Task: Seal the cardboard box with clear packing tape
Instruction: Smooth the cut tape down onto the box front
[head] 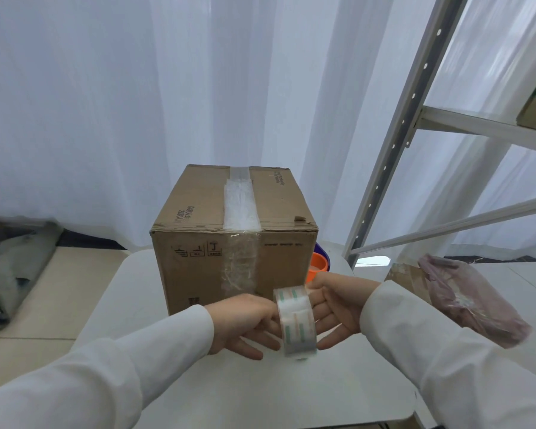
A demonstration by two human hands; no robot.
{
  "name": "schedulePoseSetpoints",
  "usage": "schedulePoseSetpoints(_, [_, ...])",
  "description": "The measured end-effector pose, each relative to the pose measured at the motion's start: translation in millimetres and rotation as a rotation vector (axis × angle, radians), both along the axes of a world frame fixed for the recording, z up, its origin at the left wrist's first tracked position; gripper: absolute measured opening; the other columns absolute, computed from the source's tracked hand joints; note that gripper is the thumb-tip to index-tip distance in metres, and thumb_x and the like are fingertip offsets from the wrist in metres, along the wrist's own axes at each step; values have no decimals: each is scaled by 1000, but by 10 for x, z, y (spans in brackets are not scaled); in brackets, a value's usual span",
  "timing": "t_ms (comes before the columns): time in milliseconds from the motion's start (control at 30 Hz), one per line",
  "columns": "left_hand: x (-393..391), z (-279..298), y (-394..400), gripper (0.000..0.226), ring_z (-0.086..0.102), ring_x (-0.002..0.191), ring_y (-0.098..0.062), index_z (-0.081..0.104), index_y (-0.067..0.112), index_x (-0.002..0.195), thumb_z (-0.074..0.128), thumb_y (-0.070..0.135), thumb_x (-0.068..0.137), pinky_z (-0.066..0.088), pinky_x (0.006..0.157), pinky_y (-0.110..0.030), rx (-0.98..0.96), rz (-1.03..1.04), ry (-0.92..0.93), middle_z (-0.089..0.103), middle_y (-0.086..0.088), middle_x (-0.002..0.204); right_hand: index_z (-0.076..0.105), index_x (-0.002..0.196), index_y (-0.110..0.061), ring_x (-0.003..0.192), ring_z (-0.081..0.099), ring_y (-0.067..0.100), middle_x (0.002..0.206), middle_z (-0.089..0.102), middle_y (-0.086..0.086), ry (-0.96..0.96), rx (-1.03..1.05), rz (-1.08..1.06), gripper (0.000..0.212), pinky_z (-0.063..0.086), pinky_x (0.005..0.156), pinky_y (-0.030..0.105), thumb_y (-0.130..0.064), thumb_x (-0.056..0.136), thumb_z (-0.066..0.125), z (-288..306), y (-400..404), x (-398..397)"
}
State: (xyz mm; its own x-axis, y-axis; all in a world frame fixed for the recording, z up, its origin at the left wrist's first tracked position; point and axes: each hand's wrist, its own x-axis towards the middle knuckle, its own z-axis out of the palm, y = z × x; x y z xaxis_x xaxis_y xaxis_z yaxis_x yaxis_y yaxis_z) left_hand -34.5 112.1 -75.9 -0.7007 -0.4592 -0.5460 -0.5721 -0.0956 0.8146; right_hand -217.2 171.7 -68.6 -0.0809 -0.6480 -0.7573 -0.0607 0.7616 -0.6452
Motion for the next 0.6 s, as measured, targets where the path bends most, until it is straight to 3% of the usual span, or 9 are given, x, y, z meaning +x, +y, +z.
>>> schedulePoseSetpoints(133, [-3, -13, -41, 29, 64, 100, -15, 63, 24, 99, 37, 16, 91, 49, 89, -32, -69, -67, -67, 69, 3, 104, 62, 115, -11, 99, 66, 30, 107, 70, 10, 40, 33, -97, 76, 56, 75, 42, -72, 81, 31, -39, 17, -136])
schedulePoseSetpoints(233, [9, -70, -103, 24, 60, 93, -13, 58, 23, 106, 37, 23, 95, 45, 85, -27, -173, -118, -118, 66, 4, 103, 62, 112, -11, 105, 63, 33, 112, 69, 11, 126, 81, -158, 90, 53, 83, 46, -83, 72, 27, -53, 56, -265])
schedulePoseSetpoints(333, [43, -142, -142, 28, 60, 93, -11, 57, 21, 113, 37, 23, 94, 44, 81, -22, -300, -186, -141, 65, 7, 102, 53, 122, -9, 106, 59, 33, 122, 60, 14, 336, 142, -217, 92, 50, 87, 45, -82, 72, 29, -97, 87, -394])
schedulePoseSetpoints(467, [121, -167, -187, 30, 59, 98, -8, 60, 24, 115, 39, 22, 93, 46, 92, -26, -551, -244, -127, 68, 8, 106, 37, 139, -11, 126, 43, 30, 143, 42, 13, 676, 234, 13, 85, 34, 108, 43, -72, 82, 27, -194, 126, -340])
schedulePoseSetpoints(600, [198, -128, -289, 26, 57, 89, -11, 65, 30, 103, 42, 26, 91, 48, 79, -28, -1084, -212, -24, 65, 9, 96, 26, 144, -13, 133, 35, 27, 148, 34, 10, 688, 219, 149, 69, 29, 112, 39, -56, 91, 38, -413, 85, -177])
